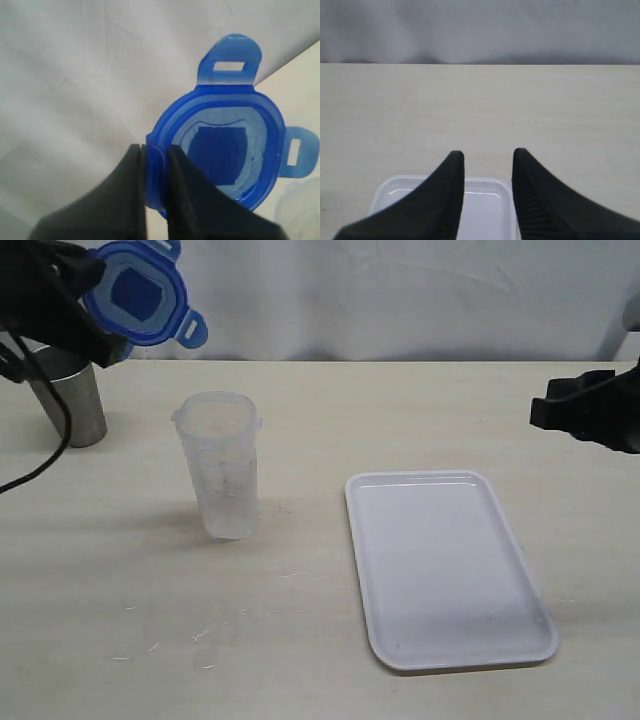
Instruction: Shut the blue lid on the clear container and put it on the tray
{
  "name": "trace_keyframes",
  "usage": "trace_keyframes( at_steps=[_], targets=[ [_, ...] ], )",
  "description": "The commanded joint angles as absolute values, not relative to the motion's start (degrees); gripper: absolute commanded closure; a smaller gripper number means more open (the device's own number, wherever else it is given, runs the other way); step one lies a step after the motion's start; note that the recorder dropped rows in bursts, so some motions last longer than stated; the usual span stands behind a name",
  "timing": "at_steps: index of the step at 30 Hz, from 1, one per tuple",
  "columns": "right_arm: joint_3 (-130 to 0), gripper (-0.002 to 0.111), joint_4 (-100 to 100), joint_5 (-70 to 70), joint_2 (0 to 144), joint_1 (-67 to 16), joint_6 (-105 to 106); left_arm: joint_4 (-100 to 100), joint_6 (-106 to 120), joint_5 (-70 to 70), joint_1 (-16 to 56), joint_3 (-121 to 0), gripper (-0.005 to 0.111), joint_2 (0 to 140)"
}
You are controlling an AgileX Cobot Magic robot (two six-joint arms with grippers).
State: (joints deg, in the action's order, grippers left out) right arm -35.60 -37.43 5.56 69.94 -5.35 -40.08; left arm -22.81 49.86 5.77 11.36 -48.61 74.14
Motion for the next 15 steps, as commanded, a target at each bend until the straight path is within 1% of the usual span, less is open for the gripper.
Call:
trace_keyframes(
  at_steps=[1,7,11,15],
  targets=[
    [-34.33,0.076,-41.97,12.57,69.93,-4.9,-39.86,-16.67,50.74,15.3,14.12,-48.75,0.107,79.46],
    [-34.33,0.076,-48.17,17.8,69.93,-4.9,-41.47,-9.23,50.74,27.77,14.27,-48.75,0.107,85.88],
    [-34.33,0.076,-55.25,24.48,69.93,-4.9,-43.95,-0.3,50.74,27.61,14.67,-48.75,0.107,89.81],
    [-34.33,0.076,-60.73,35.72,69.93,-4.9,-46.29,2.93,50.74,27.3,14.67,-48.75,0.107,91.47]
  ],
)
